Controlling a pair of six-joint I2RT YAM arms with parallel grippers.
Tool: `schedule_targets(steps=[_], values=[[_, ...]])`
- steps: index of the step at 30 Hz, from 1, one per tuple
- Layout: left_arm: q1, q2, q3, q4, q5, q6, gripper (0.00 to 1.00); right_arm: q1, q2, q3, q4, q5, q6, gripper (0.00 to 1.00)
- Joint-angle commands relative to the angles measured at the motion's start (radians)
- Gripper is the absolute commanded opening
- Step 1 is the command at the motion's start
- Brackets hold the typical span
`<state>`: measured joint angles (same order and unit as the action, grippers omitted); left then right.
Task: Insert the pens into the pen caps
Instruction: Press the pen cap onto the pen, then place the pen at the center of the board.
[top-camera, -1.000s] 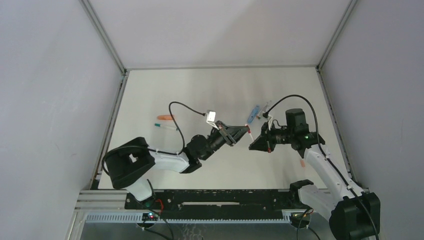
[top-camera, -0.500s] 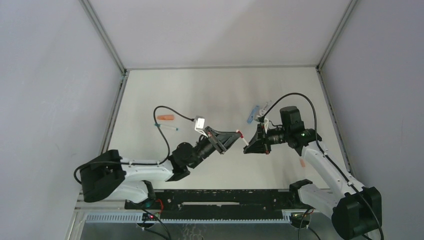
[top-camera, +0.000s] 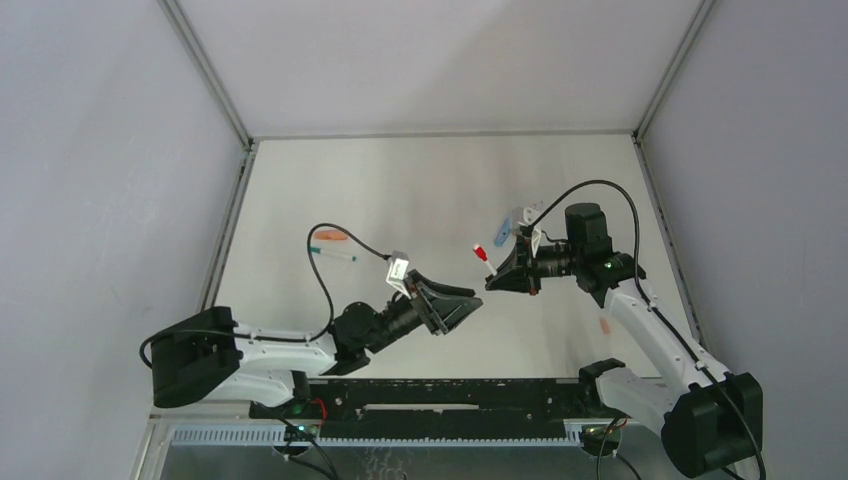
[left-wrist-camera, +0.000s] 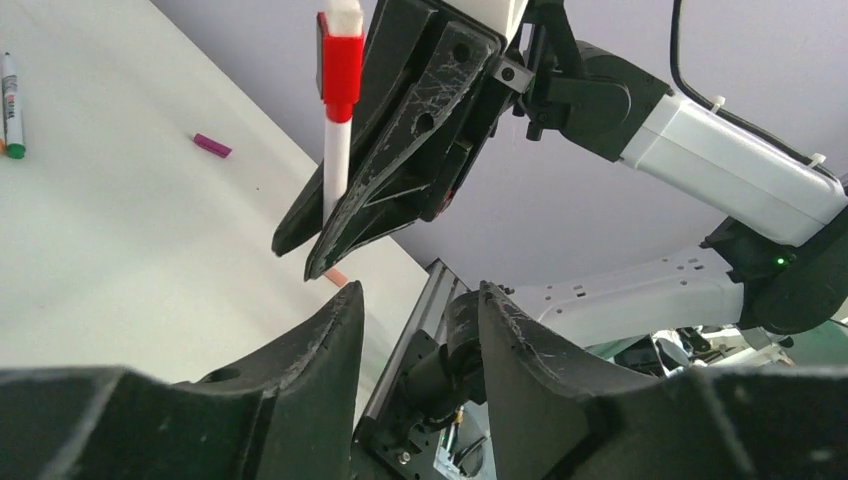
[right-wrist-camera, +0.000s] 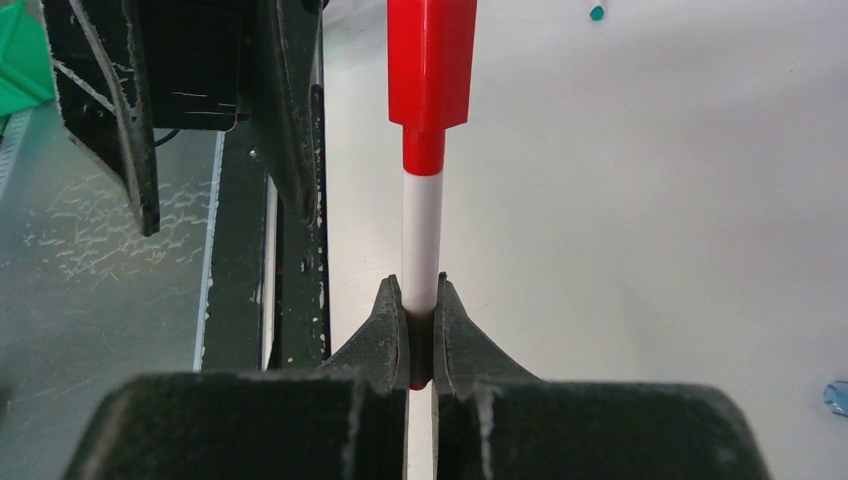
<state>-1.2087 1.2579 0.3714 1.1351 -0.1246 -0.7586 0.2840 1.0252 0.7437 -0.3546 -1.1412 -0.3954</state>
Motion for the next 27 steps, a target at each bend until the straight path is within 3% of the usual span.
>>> schedule_targets(steps=[1, 4, 8, 12, 15, 20, 27], values=[[0.0, -0.015, -0.065, 0.177, 0.007, 0.085, 0.5, -0.002, -0.003, 0.037, 0.042, -0.02, 0.008, 0.0], [0.0, 0.013, -0.099, 0.293, 0.006, 0.137, 0.52, -0.003, -0.005, 0.044, 0.025, -0.044, -0.005, 0.0], [0.0, 0.012, -0.093, 0.3, 0.023, 0.238, 0.54, -0.016, 0.002, 0.048, -0.01, -0.083, -0.038, 0.0], [0.001, 0.003, -0.092, 0.3, -0.033, 0.291, 0.77, -0.041, 0.013, 0.048, -0.018, -0.131, -0.037, 0.0], [0.008, 0.009, -0.083, 0.3, -0.064, 0.325, 0.86, -0.046, 0.012, 0.048, -0.019, -0.148, -0.033, 0.0], [0.041, 0.069, -0.027, 0.3, -0.05, 0.3, 0.84, -0.048, 0.019, 0.048, -0.017, -0.164, -0.028, 0.0], [0.072, 0.15, 0.058, 0.301, -0.006, 0.26, 0.72, -0.051, 0.024, 0.048, -0.02, -0.174, -0.028, 0.0]])
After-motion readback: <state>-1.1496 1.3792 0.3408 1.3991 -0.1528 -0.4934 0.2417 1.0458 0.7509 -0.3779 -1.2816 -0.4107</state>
